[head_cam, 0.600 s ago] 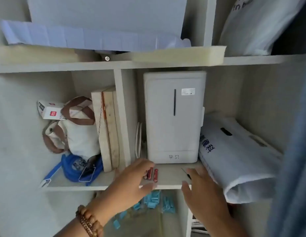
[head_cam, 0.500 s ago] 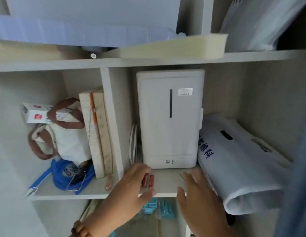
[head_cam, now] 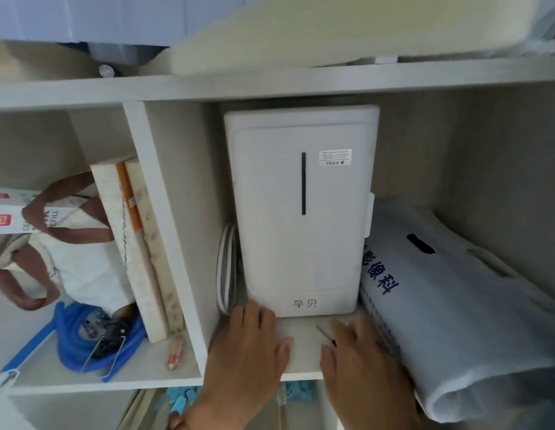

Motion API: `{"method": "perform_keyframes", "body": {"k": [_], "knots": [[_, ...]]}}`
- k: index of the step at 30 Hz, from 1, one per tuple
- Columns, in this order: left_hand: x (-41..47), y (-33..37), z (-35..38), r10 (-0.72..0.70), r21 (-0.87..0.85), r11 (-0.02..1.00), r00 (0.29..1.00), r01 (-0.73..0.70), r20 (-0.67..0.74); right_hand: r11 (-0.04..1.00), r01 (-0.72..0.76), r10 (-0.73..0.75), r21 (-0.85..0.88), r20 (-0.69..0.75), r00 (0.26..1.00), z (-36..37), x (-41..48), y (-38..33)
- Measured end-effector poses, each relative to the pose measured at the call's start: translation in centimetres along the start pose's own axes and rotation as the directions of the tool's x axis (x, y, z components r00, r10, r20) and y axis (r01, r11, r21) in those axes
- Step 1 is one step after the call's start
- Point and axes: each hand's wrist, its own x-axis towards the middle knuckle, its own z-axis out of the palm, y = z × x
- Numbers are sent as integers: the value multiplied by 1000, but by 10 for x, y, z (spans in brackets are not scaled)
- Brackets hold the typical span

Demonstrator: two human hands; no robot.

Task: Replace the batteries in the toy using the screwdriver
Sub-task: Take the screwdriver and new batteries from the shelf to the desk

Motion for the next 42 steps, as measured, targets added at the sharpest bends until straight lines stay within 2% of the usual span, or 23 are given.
{"method": "perform_keyframes", "body": {"k": [4, 6, 11, 14, 18, 22, 24, 27, 33, 36, 42], "knots": [[4, 0, -3, -18, -8, 1000, 997, 18, 70, 999, 15, -18, -49, -61, 998, 3, 2, 0], [3, -1, -4, -10, -16, 1000, 999, 11, 49, 998, 22, -27, -53, -101, 994, 4, 1, 0], [5, 2, -4, -7, -27, 1000, 998, 9, 70, 996, 1, -4, -88, -33, 999, 4, 1, 1], [7, 9, -4, -74, -68, 994, 992, 81, 106, 995, -14, 10, -94, -48, 999, 6, 1, 0], [9, 21, 10, -132, -112, 985, 991, 134, 27, 996, -14, 10, -90, -47, 999, 5, 1, -1], [7, 25, 5, -185, -117, 975, 982, 187, 26, 996, -1, -3, -92, -43, 999, 5, 2, -1], [4, 18, 5, -133, -87, 987, 991, 131, -12, 997, 6, -11, -82, -61, 998, 6, 2, 0], [0, 3, 5, 38, -151, 987, 998, -46, -55, 998, 8, -14, -58, -94, 995, 6, 2, 1], [5, -10, 13, 296, -323, 890, 946, -323, -130, 997, 30, -41, -76, -150, 988, 7, 2, 2], [11, -8, 14, 307, -384, 858, 940, -341, -149, 996, 49, -58, -76, -123, 991, 5, 1, 2], [12, -7, 22, 284, -330, 875, 928, -354, -242, 995, 48, -59, -83, -139, 989, 6, 0, 4]]}}
